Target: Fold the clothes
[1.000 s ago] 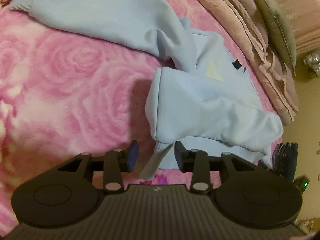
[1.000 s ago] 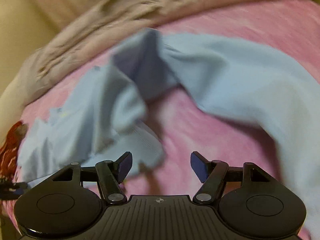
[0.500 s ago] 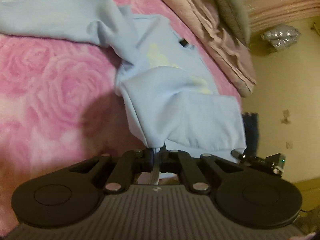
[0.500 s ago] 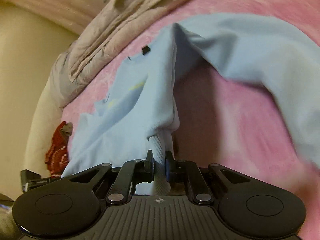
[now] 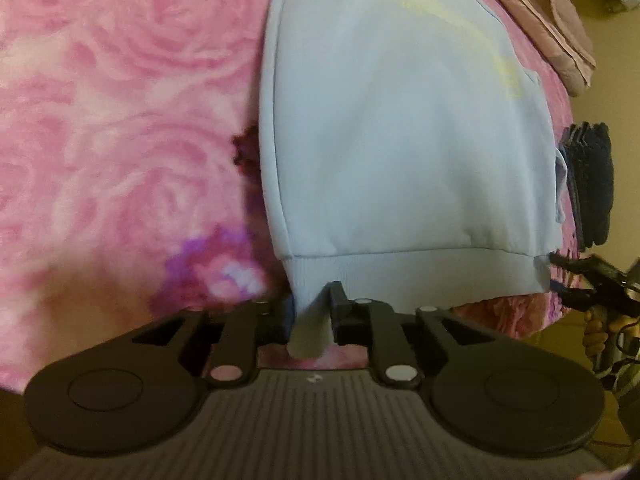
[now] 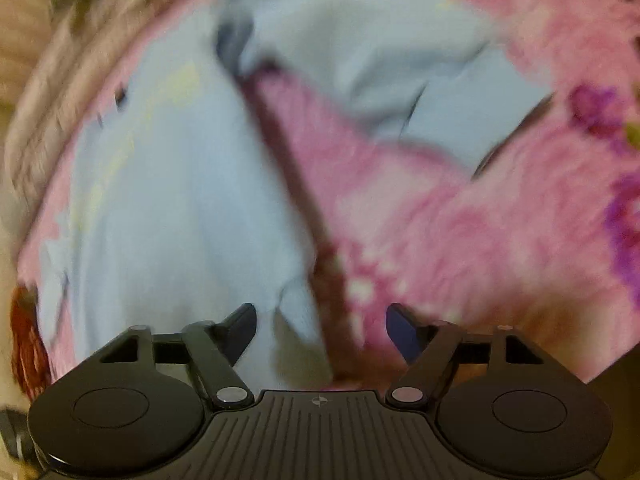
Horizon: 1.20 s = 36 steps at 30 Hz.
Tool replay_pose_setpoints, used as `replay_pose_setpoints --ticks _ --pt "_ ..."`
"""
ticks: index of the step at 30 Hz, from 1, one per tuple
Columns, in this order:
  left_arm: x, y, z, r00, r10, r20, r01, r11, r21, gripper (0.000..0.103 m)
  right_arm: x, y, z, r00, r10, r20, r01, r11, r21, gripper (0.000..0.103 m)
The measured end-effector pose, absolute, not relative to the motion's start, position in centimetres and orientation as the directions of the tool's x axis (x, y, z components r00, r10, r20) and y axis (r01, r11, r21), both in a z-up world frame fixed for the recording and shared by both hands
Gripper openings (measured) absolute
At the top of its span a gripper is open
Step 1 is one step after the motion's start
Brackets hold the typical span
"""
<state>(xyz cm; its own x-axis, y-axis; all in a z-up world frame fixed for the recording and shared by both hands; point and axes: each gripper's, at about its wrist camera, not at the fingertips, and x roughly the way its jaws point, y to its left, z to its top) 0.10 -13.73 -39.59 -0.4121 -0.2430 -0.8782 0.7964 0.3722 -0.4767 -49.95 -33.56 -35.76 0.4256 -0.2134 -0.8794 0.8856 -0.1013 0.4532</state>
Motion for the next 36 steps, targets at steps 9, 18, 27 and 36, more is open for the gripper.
replay_pose_setpoints --ticks 9,18,27,36 --pt "2.9 -13.3 -36.3 -0.36 -0.391 -0.847 0.723 0.457 -0.518 0.016 -58.9 -35.5 -38.2 0.28 -0.512 -0.812 0.614 -0.555 0.561 0.056" --pt "1.7 -16.2 -36.4 -0.359 -0.41 -0.839 0.718 0.454 -0.528 0.016 -61.5 -40.4 -34.6 0.088 -0.537 -0.839 0.901 -0.317 0.298 0.011" --pt "2.0 -17.4 -36.6 -0.303 -0.4 -0.865 0.743 0.469 -0.477 0.022 -68.2 -47.1 -32.9 -0.165 -0.477 -0.863 0.922 -0.385 0.036 0.029" --pt "10.6 -17.2 -35.3 0.0 -0.507 -0.862 0.621 0.676 -0.398 0.046 -64.4 -43.0 -32.5 -0.135 -0.504 -0.853 0.92 -0.383 0.081 0.095"
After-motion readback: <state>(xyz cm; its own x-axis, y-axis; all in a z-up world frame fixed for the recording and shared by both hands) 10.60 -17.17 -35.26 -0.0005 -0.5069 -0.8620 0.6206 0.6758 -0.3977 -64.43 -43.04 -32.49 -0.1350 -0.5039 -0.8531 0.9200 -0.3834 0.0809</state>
